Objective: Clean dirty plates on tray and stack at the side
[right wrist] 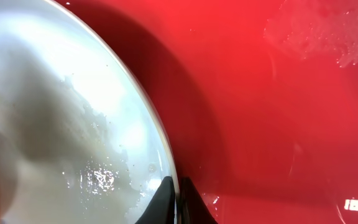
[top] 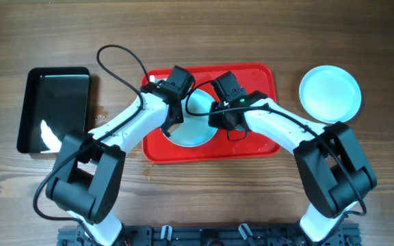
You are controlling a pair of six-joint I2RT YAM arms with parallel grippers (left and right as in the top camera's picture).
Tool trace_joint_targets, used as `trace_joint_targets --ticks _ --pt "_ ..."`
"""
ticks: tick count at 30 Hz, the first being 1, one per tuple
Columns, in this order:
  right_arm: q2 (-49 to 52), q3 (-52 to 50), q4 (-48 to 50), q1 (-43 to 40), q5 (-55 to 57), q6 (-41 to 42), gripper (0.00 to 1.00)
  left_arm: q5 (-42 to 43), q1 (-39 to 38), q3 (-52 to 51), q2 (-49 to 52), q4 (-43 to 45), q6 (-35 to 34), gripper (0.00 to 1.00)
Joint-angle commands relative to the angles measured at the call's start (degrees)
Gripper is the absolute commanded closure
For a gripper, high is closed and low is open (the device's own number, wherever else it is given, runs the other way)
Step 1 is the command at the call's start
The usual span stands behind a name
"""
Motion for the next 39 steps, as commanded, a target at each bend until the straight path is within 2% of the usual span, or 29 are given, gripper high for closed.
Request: trace_joint_targets --ticks 1,9,13,19,22,28,32,39 --pt "-0.6 -1.2 -0.7 -0.4 3.5 0.6 0.96 -11.1 0.3 0.6 -0.2 -1.2 0.2 0.96" --pt "-0.6 -1.2 -0.6 -0.4 3.5 0.7 0.96 -10.8 0.3 0.9 -8.4 -0.8 -1.9 0.96" --pt "-0.6 -1.2 -0.5 -0.4 3.5 1.0 0.96 -3.4 0.3 0.9 -11.2 1.2 -1.9 0.96" --pt "-0.6 -1.2 -0.5 -0.4 3.2 1.8 0.96 15.5 0.3 0.9 -7.8 6.5 -1.9 0.96" --pt "-0.6 -1.2 -0.5 -0.4 3.2 1.9 0.96 21.1 0.2 0.9 -4.9 8.5 -1.9 0.96" --pt "-0.6 -1.2 -0.5 -0.4 3.2 1.9 0.96 25.8 0.2 0.9 0.9 8.5 -1.9 0.96" --pt "-0.6 -1.2 -0.5 -0.4 3.2 1.9 0.96 23.4 0.6 0.9 2.4 5.8 -1.6 0.96" --pt "-0.6 -1.2 -0.5 -0.4 3.2 1.8 0.96 4.2 3.9 0.9 2.2 -4.3 -1.7 0.96"
